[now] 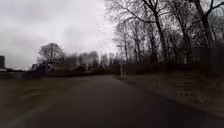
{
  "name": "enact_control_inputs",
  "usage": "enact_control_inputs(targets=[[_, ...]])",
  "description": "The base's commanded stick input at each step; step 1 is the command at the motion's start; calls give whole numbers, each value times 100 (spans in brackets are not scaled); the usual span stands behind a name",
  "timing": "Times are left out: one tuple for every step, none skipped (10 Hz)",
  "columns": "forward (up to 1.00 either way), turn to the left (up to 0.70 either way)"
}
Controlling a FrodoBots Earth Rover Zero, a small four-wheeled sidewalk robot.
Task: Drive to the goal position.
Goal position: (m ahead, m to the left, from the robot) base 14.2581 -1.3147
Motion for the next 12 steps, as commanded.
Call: enact_control_inputs(targets=[[100,40],[100,40],[100,40],[100,31],[100,0],[100,0],[100,0],[100,0],[100,0],[100,0],[100,0],[100,0]])
